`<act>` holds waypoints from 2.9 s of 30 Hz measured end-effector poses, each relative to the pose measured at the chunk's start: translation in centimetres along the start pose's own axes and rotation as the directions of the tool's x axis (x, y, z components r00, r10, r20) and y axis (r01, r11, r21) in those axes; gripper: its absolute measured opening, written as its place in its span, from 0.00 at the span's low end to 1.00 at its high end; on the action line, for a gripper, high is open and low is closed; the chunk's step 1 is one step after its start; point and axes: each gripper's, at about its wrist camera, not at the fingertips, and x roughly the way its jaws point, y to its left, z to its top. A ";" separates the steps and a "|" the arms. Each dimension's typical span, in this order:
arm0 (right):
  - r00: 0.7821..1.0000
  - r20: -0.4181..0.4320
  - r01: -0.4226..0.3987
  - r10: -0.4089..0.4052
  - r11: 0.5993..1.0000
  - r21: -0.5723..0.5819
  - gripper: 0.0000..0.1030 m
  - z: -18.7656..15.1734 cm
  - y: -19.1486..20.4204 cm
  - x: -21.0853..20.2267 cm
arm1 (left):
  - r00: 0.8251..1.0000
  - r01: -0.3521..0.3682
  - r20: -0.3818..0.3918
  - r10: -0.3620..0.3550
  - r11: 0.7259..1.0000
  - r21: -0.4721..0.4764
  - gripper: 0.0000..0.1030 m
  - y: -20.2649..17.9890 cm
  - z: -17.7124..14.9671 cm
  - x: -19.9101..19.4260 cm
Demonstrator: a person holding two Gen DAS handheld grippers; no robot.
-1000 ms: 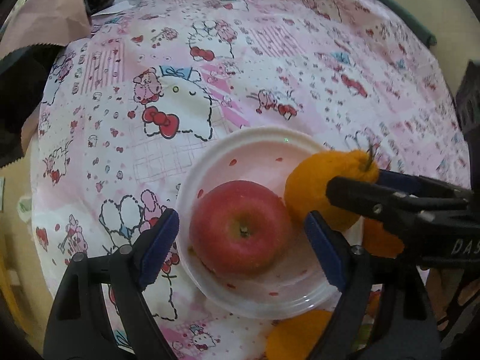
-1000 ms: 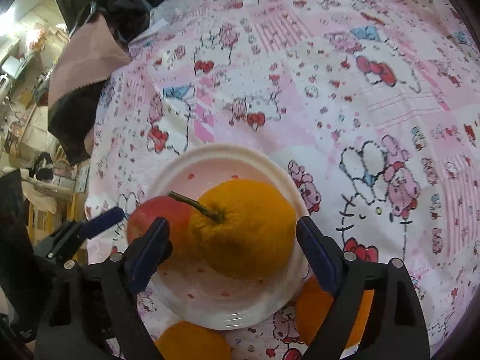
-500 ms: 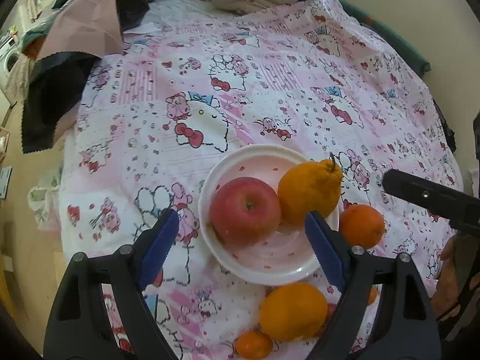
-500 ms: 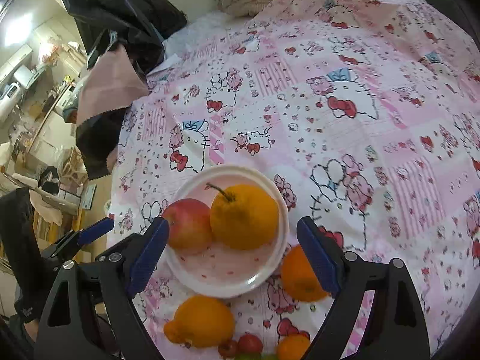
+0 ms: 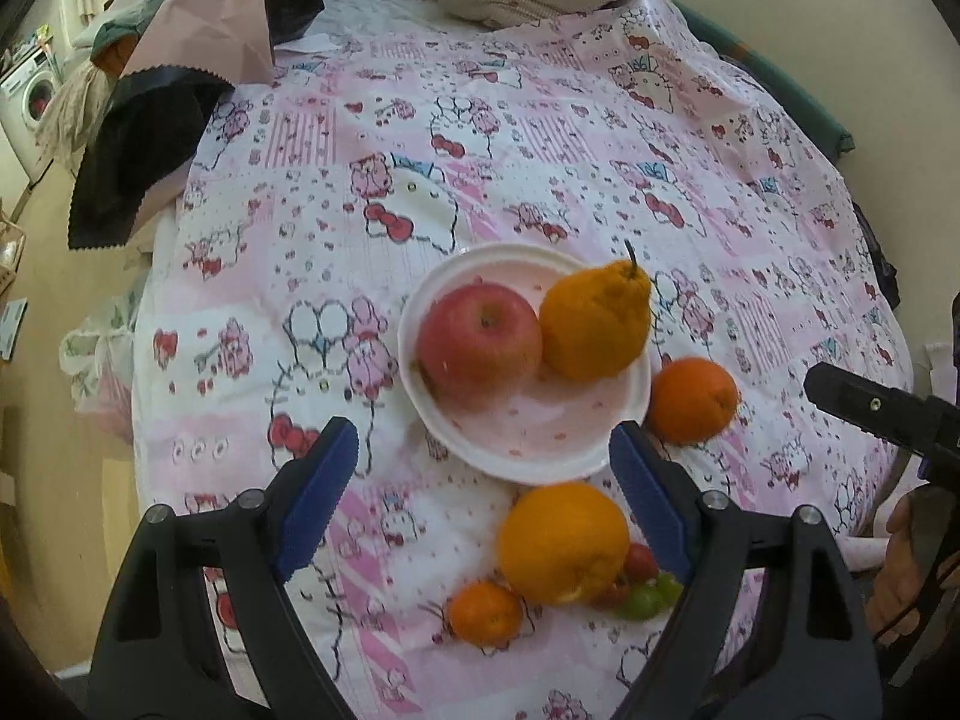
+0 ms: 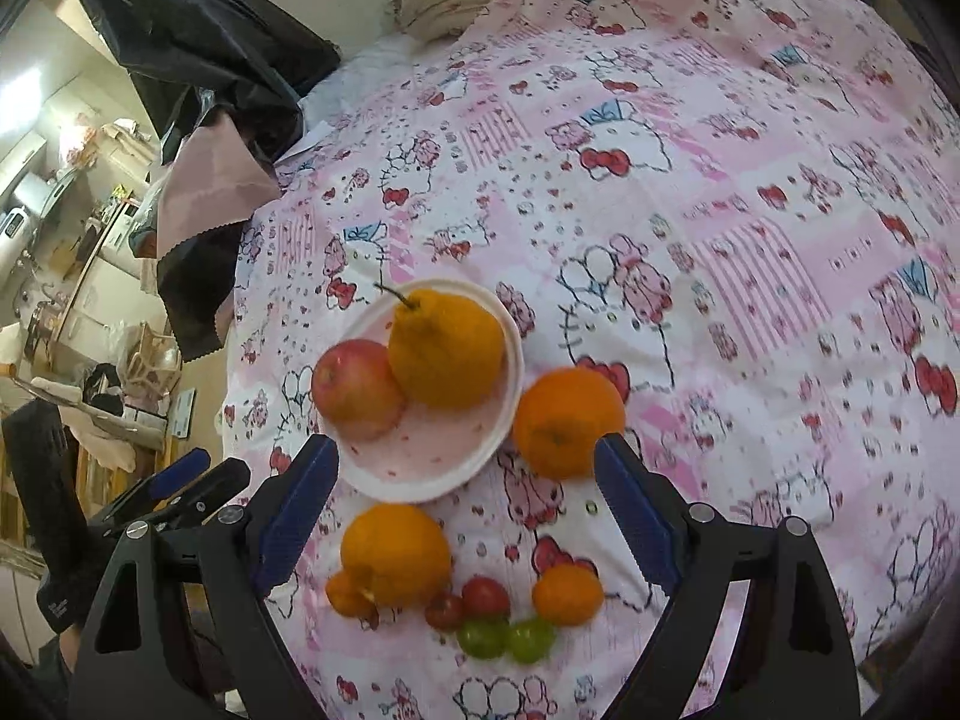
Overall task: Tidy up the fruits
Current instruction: 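Reach the left tool to the large navel orange and grasp it, then lift the large orange with the left tool while the right tool grasps a mandarin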
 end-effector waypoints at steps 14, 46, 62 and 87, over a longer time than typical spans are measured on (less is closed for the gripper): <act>0.998 0.034 0.058 -0.059 0.998 0.033 0.87 -3.7 -2.1 -2.2 | 0.999 -0.051 0.002 0.051 0.996 -0.072 0.81 0.6 -3.4 -0.3; 0.998 0.000 0.070 -0.070 0.995 0.073 0.87 -3.3 -2.6 -0.2 | 0.959 0.009 -0.284 0.016 0.996 0.086 0.74 -5.6 -6.6 10.0; 0.999 0.032 0.027 -0.031 0.992 0.123 0.87 -2.8 -3.1 -1.2 | 0.988 0.027 -0.157 -0.015 0.997 0.076 0.74 -3.9 -4.3 -0.1; 0.978 -0.168 0.152 -0.125 0.975 0.163 0.85 0.9 -4.5 8.9 | 0.983 -0.012 -0.186 -0.003 0.997 -0.076 0.74 1.9 -3.6 0.5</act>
